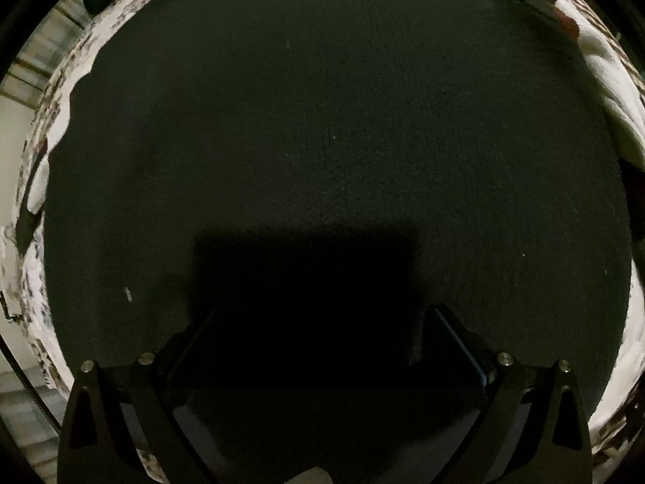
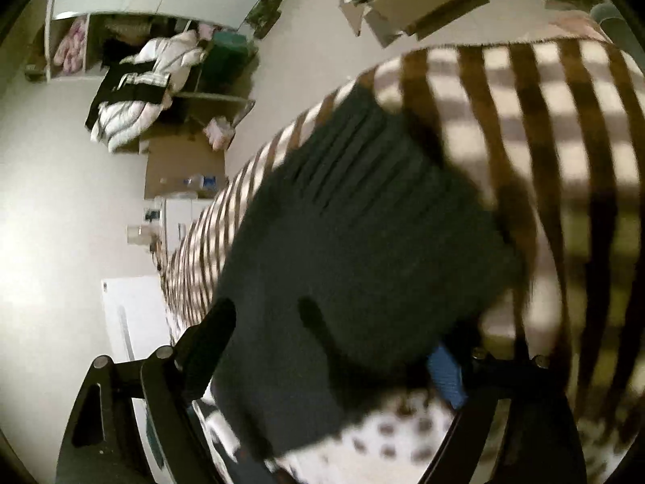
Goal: Fold small clothes
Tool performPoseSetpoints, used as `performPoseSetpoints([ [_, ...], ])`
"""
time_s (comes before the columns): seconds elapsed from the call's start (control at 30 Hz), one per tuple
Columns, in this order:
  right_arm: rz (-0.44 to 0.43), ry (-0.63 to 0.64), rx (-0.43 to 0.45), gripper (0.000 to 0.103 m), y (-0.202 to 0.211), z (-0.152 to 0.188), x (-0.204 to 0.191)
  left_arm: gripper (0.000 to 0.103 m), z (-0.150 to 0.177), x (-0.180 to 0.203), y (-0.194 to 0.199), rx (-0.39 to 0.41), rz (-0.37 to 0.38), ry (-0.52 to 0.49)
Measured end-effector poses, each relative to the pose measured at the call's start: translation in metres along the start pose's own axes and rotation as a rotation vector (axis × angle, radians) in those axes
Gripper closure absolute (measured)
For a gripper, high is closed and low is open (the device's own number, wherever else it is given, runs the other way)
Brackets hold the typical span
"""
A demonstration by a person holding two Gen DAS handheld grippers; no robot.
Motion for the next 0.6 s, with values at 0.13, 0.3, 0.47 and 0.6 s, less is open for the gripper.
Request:
performPoseSetpoints([
  [0.13, -0.009, -0.028, 0.026, 0.014, -0.009, -0.026, -0.012, 0.000, -0.004, -0.001, -0.004, -0.006, 0.033, 0.009],
  [0.3, 0.131, 0.035, 0.050, 0.079, -0.014, -0.048, -0.036, 0.000, -0.012, -0.003, -0.010, -0.094, 0.075, 0.057],
  [0.47, 0.189, 0.199, 0.064, 0.088, 0.007, -0.064, -0.093, 0.000, -0.021, -0.001, 0.004, -0.090, 0.066, 0.054],
  [0.6, 0.182, 0.301, 0.115, 0.090, 0.028, -0.080, -0.158, 0.000, -0.026, -0.005, 0.020, -0.039, 0.083, 0.057],
])
Point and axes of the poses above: each gripper's, at about its wrist camera, not at the fingertips, and y roughly against the way its jaws point, x to its right, z to its underside, the point moved 5 cm from there along -y, roughly the way its jaws point, and after that the axes turned 9 degrees about -x, right-handed, at the moved point
